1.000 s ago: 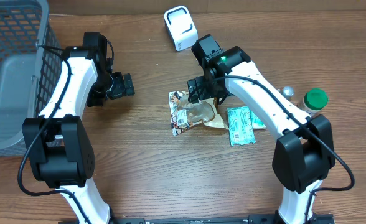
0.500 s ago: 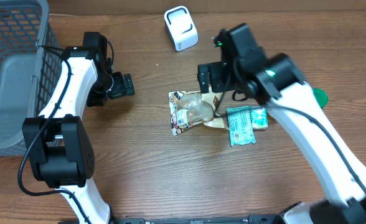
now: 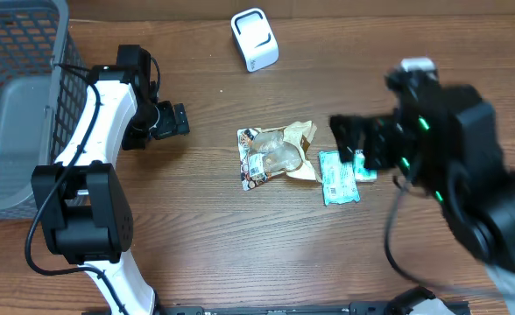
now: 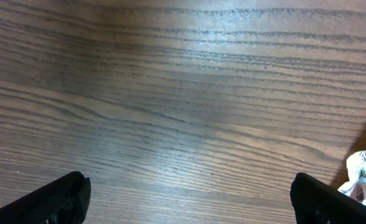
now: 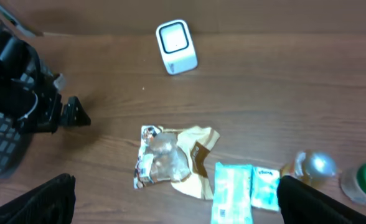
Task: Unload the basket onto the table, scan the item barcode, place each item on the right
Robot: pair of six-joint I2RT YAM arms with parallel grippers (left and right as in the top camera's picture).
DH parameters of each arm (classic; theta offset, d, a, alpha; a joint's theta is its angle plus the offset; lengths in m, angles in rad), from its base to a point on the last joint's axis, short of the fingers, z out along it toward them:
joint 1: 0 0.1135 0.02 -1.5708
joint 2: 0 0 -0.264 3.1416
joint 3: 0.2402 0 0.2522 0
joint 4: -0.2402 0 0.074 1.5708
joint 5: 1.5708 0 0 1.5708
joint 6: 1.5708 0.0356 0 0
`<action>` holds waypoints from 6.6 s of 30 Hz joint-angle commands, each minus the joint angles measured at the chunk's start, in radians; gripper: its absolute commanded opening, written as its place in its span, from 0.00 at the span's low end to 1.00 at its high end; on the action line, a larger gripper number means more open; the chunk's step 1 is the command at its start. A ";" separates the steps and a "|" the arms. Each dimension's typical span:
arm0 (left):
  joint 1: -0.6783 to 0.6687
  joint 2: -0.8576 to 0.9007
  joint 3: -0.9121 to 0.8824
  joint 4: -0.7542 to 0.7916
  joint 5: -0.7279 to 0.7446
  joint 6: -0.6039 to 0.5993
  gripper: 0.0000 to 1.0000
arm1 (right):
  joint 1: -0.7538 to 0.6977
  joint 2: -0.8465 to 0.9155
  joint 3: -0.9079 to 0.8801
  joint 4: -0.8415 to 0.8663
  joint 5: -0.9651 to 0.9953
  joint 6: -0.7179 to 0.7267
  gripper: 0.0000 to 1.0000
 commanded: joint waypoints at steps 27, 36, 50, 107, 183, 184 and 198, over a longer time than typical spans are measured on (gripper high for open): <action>-0.006 -0.022 0.009 0.000 -0.006 0.019 1.00 | -0.316 -1.009 -0.897 0.318 -0.190 0.004 1.00; -0.006 -0.022 0.009 0.000 -0.006 0.019 1.00 | -0.316 -1.077 -0.897 0.318 -0.190 0.004 1.00; -0.006 -0.022 0.009 0.000 -0.006 0.019 1.00 | -0.318 -1.114 -0.939 0.330 -0.185 0.000 1.00; -0.006 -0.022 0.009 0.000 -0.006 0.019 0.99 | -0.360 -1.114 -1.556 1.078 -0.119 -0.270 1.00; -0.016 -0.402 -0.002 -0.046 -0.143 0.023 1.00 | -0.360 -1.114 -1.556 1.078 -0.119 -0.270 1.00; -0.016 -0.402 -0.013 -0.050 -0.141 0.020 0.99 | -0.360 -1.114 -1.556 1.078 -0.119 -0.270 1.00; -0.017 -0.432 -0.383 0.260 -0.125 0.023 1.00 | -0.360 -1.114 -1.556 1.078 -0.119 -0.270 1.00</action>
